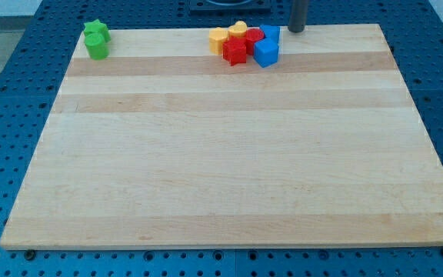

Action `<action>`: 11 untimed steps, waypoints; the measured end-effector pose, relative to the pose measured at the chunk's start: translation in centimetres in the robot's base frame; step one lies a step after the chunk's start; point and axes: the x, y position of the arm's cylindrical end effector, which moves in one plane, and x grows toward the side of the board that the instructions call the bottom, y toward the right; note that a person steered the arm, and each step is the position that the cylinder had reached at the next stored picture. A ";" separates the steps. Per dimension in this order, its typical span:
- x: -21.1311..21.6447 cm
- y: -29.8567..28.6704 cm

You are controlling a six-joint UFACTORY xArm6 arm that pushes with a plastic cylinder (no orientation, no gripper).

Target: Move the blue triangle left to the blue cube

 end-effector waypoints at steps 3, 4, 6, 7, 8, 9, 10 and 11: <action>2.7 -2.0; 3.2 -3.1; 3.6 -4.2; 3.7 -5.4; 3.7 -7.6; 4.2 -9.6; 4.8 -11.4; 5.6 -12.8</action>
